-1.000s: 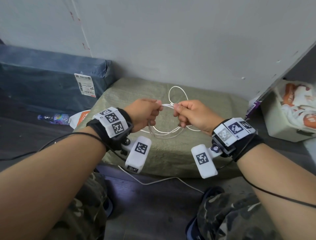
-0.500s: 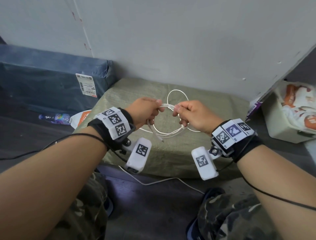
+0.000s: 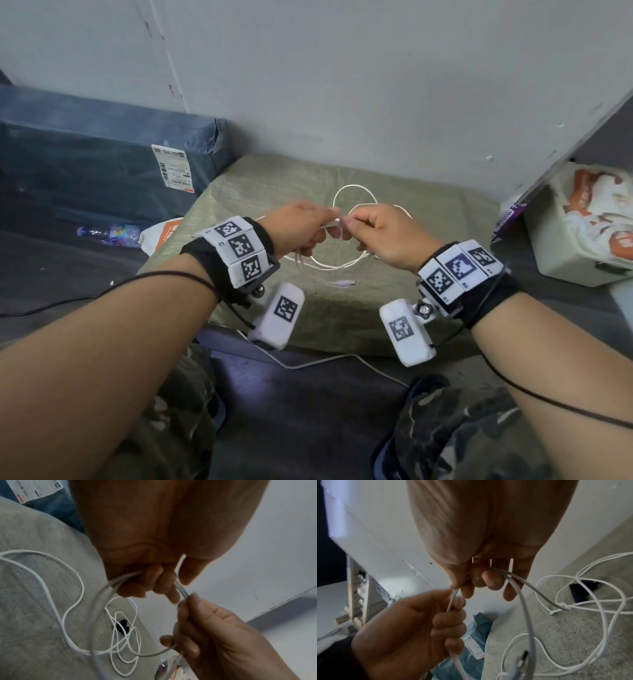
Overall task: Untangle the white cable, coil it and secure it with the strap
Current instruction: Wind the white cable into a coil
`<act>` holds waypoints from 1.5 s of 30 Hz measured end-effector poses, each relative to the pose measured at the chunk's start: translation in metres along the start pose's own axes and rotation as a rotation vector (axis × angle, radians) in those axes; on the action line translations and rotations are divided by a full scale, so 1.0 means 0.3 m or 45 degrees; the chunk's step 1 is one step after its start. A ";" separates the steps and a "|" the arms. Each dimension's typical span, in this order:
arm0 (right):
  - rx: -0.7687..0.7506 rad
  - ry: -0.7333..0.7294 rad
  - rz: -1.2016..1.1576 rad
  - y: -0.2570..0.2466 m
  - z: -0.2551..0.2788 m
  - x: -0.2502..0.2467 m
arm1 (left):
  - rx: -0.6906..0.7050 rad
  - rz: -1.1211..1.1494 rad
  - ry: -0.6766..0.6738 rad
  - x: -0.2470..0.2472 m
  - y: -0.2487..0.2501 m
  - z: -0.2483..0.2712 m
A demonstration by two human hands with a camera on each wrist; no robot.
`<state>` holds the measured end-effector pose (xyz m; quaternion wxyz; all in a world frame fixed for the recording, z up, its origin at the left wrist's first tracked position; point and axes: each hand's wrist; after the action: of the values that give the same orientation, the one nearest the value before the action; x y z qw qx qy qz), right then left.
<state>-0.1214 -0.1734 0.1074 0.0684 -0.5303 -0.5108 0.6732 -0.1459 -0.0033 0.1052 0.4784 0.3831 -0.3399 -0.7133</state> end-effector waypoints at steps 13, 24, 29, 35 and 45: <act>0.066 -0.013 -0.108 -0.012 -0.001 0.003 | 0.034 0.107 0.023 0.008 -0.001 -0.004; 0.151 0.003 -0.218 0.018 -0.001 -0.002 | 0.023 0.708 0.017 -0.043 0.025 -0.011; 0.317 -0.031 -0.272 -0.003 -0.001 0.004 | 0.079 0.882 0.011 -0.049 0.030 -0.012; 0.541 -0.225 -0.625 0.003 0.013 0.063 | 0.127 0.932 0.033 -0.041 0.038 -0.005; 0.519 0.021 -0.896 -0.013 -0.008 0.070 | 0.123 0.900 0.145 -0.040 0.039 -0.007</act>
<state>-0.1302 -0.1568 0.0969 0.4024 -0.3040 -0.5168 0.6918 -0.1362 0.0041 0.1168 0.6950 0.3033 -0.4576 -0.4644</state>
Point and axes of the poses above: each hand's wrist, its own z-axis away from the middle knuckle, its own x-axis out of the palm, y = z × x, and after that the axes turned 9 degrees about -x, right-handed
